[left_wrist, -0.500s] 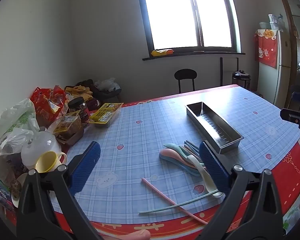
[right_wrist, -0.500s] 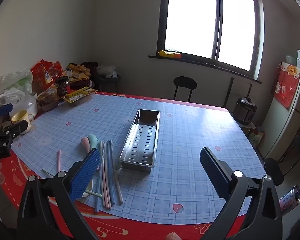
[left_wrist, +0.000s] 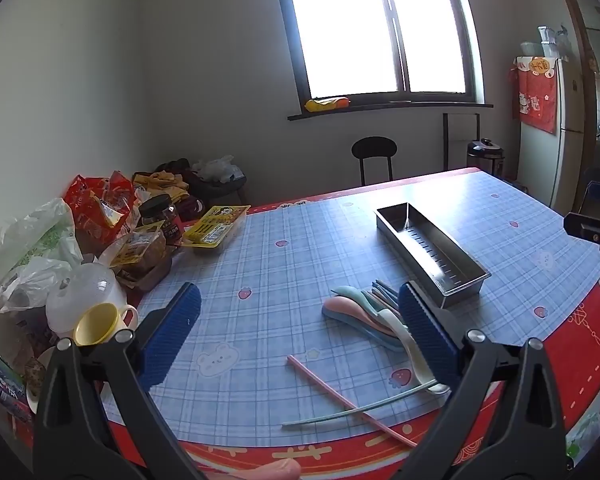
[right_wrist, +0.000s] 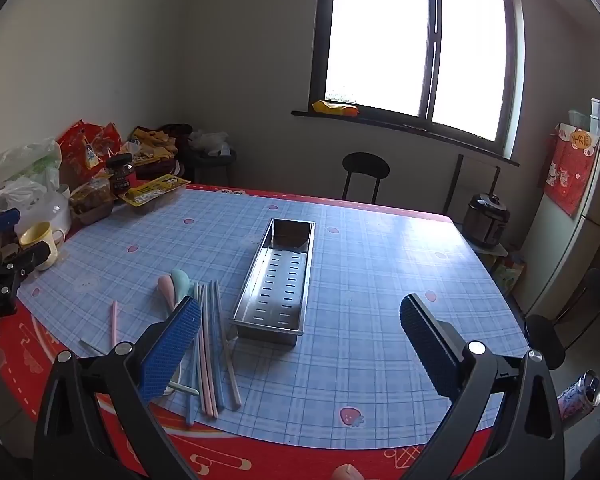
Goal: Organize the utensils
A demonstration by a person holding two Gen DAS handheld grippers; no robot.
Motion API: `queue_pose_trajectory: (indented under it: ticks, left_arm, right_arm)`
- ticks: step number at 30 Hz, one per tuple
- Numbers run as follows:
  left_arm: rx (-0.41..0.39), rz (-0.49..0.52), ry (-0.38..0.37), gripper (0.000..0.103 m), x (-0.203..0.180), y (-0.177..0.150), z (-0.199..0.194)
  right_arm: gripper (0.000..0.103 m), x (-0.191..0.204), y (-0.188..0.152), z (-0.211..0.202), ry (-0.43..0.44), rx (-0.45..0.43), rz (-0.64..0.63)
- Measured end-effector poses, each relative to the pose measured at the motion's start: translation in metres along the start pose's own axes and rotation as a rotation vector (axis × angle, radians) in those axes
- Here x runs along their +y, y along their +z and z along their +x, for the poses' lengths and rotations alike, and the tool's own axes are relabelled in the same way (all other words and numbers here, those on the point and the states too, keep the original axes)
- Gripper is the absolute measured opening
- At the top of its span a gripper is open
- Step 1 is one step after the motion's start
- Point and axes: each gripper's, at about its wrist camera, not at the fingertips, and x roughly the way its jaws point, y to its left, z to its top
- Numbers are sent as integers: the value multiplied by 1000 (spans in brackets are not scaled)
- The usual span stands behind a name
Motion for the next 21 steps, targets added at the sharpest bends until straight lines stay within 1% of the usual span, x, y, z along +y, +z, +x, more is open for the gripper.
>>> queue_pose_trajectory:
  ticks: [21]
  left_arm:
    - [1,-1,1,98,2,2,0]
  right_arm:
    - [98,-5,-1,1,-2,5,6]
